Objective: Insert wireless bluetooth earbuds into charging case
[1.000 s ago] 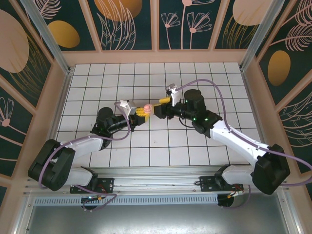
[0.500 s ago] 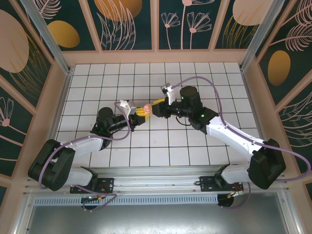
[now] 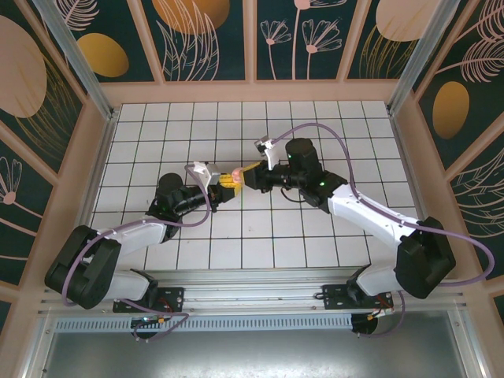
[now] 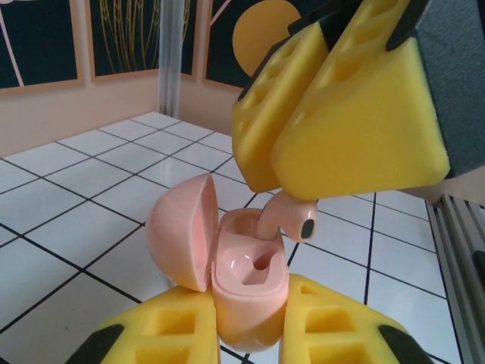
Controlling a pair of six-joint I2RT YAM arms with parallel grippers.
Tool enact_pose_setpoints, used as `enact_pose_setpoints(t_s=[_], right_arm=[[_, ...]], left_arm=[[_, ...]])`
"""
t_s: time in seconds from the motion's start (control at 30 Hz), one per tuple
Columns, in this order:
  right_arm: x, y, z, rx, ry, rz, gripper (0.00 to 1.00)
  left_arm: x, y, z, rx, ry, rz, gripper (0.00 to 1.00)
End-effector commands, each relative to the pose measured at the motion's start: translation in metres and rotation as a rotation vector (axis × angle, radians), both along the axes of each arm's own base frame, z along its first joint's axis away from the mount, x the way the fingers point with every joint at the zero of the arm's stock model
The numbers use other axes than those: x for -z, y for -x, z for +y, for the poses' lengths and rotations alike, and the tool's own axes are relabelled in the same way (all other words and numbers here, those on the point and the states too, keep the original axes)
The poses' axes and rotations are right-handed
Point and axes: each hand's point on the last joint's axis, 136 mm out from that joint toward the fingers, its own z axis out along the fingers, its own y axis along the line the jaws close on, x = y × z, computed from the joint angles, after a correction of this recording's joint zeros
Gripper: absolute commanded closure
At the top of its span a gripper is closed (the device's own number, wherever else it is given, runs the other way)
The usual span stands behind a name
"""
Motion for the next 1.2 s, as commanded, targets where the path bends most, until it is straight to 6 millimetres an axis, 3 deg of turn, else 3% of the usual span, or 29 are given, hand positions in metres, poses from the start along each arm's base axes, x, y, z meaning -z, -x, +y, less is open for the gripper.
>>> enact_pose_setpoints(t_s=[0.0, 0.1, 0.23, 0.4, 0.57, 0.8, 1.17], right_arm=[[-0.006, 0.003, 0.005, -0.033, 0.006, 0.001, 0.8], [0.001, 0.002, 0.002, -0.016, 0.038, 0.01, 0.8], [-0.012, -0.002, -0.004, 0.024, 0.032, -0.03, 0.76], [-0.03, -0.004, -0.01, 0.056, 0.011, -0.085, 0.59], [-0.037, 0.002, -0.01, 0.048, -0.013, -0.099, 0.48], [-0.022, 0.001, -0.007, 0.059, 0.045, -0.101, 0.4], [0.005, -0.009, -0.003, 0.083, 0.14, -0.071, 0.39]], left_arm=[[-0.017, -0.001, -0.002, 0.005, 0.015, -0.053, 0.83], [-0.017, 0.0, -0.002, 0.005, 0.014, -0.054, 0.83], [-0.016, -0.001, -0.002, 0.005, 0.012, -0.053, 0.83], [-0.017, -0.002, -0.002, 0.003, 0.011, -0.054, 0.83], [-0.018, -0.003, -0.003, 0.002, 0.013, -0.054, 0.83], [-0.02, -0.003, -0.003, 0.005, 0.015, -0.055, 0.83], [-0.021, -0.003, -0.003, 0.004, 0.018, -0.055, 0.84]])
